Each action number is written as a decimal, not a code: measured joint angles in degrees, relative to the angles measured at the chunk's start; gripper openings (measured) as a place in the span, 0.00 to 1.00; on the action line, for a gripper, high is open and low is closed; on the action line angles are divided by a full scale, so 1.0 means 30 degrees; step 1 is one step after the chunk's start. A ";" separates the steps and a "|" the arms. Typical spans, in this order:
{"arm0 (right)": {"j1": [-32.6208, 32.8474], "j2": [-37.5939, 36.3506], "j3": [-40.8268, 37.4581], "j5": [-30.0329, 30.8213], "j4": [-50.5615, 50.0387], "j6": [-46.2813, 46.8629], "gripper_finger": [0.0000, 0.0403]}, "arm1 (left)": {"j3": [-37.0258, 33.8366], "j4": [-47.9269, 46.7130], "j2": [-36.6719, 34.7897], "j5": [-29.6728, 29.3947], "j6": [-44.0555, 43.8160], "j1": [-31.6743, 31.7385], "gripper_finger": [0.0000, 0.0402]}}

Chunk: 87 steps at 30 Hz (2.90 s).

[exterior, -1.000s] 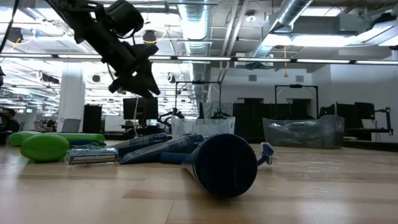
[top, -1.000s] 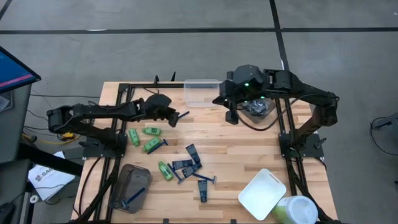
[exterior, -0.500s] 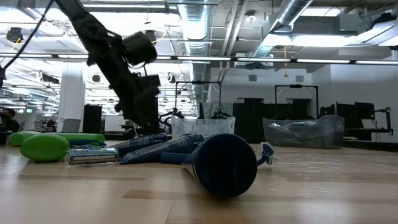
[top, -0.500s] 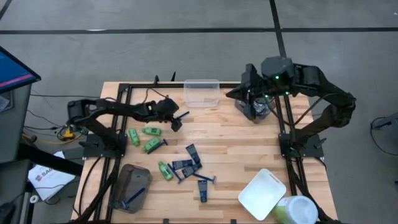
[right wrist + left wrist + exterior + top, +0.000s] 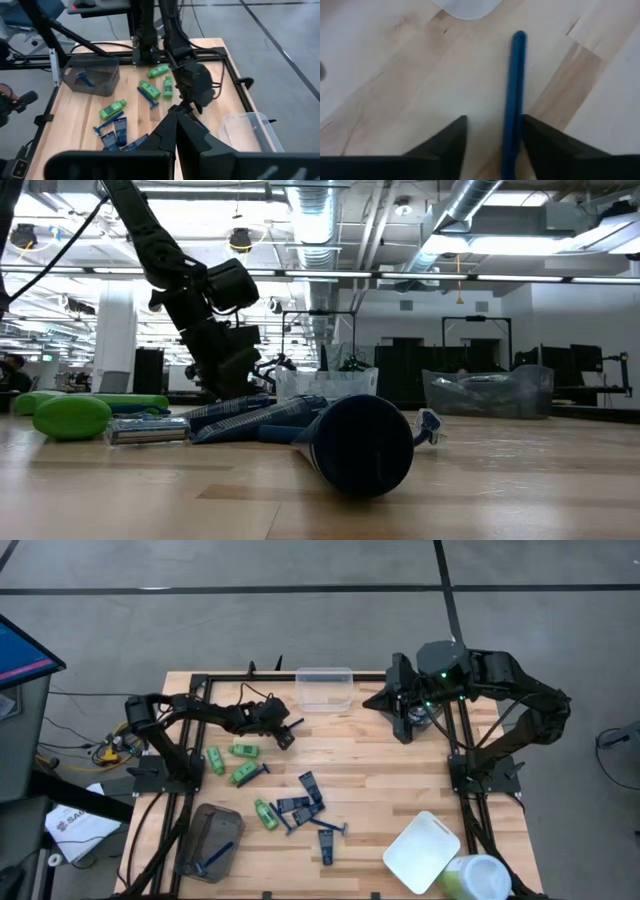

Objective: Pick & Place Travel size toiletries
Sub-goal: Put the blue razor into the bottom black bin

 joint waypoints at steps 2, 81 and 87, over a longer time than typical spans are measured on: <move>0.0191 -0.0002 0.0000 0.0020 -0.0005 0.0000 0.00 | 0.0000 0.0042 0.0014 -0.0074 0.0000 0.0000 0.31; 0.0612 -0.0342 0.0000 0.0086 0.0542 -0.1173 0.00 | -0.0095 -1.3801 -1.1845 0.7031 -2.7736 -2.5165 0.09; 0.0612 -0.0342 0.0000 0.0085 0.0527 -0.1166 0.00 | -0.0087 -1.3806 -1.1592 0.7039 -2.7735 -2.5165 0.14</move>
